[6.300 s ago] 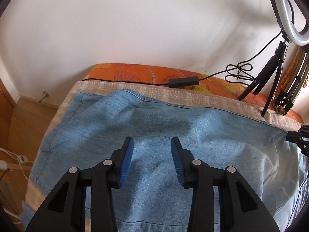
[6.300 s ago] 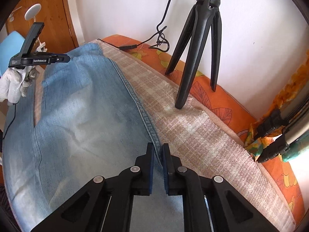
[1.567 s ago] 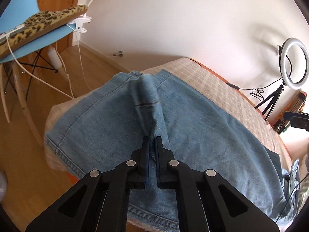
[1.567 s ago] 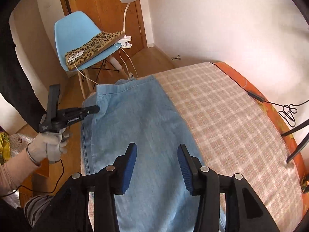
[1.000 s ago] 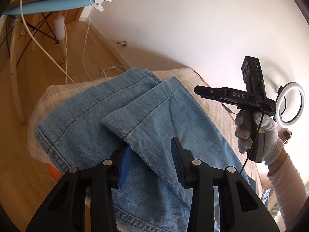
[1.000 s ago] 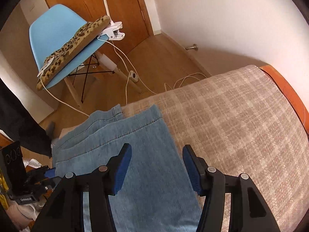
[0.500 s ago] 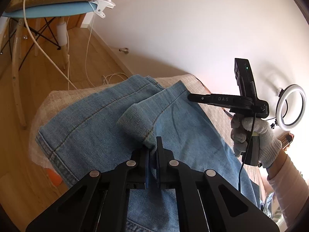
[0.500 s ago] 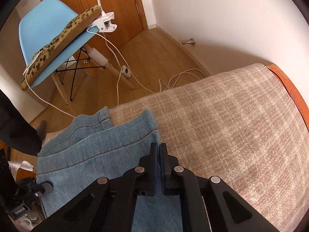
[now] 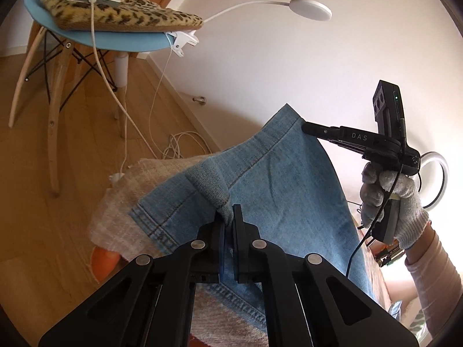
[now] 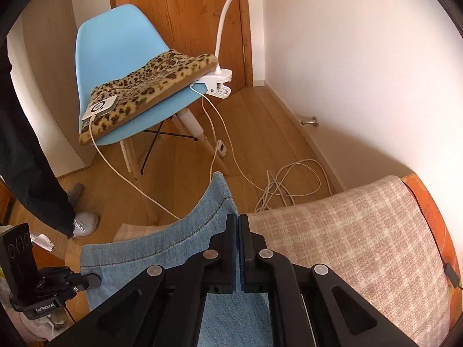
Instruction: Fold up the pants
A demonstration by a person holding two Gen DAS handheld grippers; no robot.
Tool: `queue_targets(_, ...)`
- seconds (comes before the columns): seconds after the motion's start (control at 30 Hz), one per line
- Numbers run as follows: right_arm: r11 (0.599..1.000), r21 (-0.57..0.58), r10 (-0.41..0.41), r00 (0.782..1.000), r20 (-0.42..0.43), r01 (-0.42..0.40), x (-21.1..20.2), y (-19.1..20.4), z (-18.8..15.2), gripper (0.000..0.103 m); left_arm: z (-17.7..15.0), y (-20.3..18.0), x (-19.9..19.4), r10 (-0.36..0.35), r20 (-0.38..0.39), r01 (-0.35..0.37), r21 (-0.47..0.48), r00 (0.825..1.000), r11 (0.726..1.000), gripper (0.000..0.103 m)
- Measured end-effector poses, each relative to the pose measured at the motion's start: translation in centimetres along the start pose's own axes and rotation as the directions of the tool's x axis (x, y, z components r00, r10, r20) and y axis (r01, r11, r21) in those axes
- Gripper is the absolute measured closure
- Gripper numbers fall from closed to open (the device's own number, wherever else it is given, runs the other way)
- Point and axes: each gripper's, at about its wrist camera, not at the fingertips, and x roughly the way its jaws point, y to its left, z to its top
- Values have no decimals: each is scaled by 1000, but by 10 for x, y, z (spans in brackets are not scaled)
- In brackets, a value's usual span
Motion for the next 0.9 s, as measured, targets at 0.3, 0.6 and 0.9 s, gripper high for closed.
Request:
queue_targets(0.3,999,20,-34,995,-95,36,69,-1,-12,103,-4,22,13,21,-52,-22,-12,998,1000,101)
queue_targets(0.6,997,46,-54,990,-129,60,90,-9,-22,100,-8,27,23,59,-93,-59,2,994,998,99)
queue_targets(0.9,990,100,-92,995,-41,96,29,-19,-21,60,-1,23,15,176,-132,-171,45,976,984,76)
